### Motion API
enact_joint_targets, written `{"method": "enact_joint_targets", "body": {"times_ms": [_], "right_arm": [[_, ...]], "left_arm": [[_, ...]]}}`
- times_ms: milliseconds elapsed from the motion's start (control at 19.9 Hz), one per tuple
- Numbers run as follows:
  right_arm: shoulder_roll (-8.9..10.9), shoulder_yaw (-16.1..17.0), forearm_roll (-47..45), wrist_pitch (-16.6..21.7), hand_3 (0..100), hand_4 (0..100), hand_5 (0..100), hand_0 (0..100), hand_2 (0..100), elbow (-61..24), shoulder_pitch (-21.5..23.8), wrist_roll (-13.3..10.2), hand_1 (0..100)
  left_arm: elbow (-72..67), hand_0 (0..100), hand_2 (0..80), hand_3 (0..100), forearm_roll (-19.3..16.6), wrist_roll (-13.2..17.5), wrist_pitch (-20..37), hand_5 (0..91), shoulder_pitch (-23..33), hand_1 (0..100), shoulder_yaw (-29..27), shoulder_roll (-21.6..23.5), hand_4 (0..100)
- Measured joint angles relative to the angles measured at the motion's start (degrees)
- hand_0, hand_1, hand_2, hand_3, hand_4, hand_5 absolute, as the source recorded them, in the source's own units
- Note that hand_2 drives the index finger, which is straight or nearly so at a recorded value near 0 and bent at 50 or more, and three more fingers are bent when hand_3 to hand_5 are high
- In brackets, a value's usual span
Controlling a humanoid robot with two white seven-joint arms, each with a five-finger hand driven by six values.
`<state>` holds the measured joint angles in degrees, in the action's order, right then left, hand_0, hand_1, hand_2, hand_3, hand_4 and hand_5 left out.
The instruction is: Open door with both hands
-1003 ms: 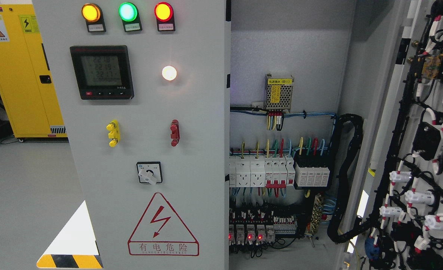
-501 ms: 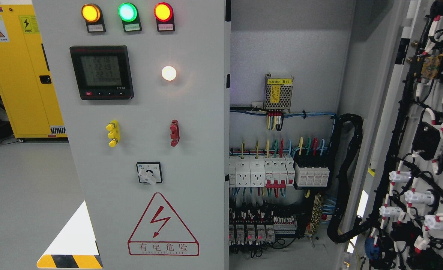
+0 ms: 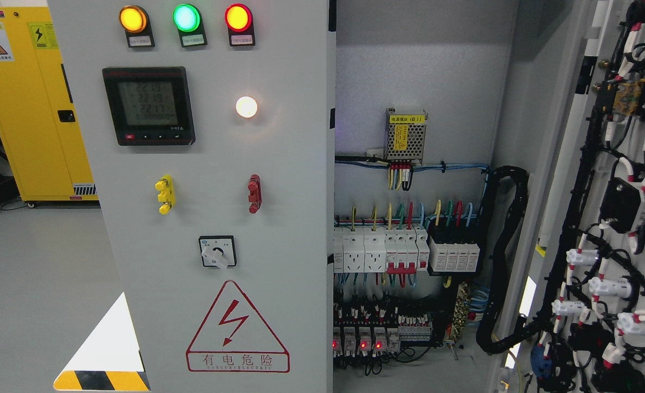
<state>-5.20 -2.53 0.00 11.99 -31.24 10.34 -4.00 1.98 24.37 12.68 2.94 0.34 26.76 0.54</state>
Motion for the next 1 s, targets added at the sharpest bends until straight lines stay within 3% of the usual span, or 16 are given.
{"method": "enact_joint_targets", "body": {"times_ms": [501,1003], "right_arm": [[-0.62,-6.59,0.00,0.05,0,0,0,0,4,-34.97,3.81,0.00,50],[-1.14,-10.52,0.00,0.11,0,0,0,0,4,-61.16,2.31,-0.11,50]], "left_arm": [[-1.16,12,0.0,0,-0.01,0.08,0.00,0.0,-0.28,56,-0.09,-0.26,0],[-1.69,12,0.0,0,0.04,-0.43,-0.27,0.0,-1.29,56,-0.16,0.89,0]]}}
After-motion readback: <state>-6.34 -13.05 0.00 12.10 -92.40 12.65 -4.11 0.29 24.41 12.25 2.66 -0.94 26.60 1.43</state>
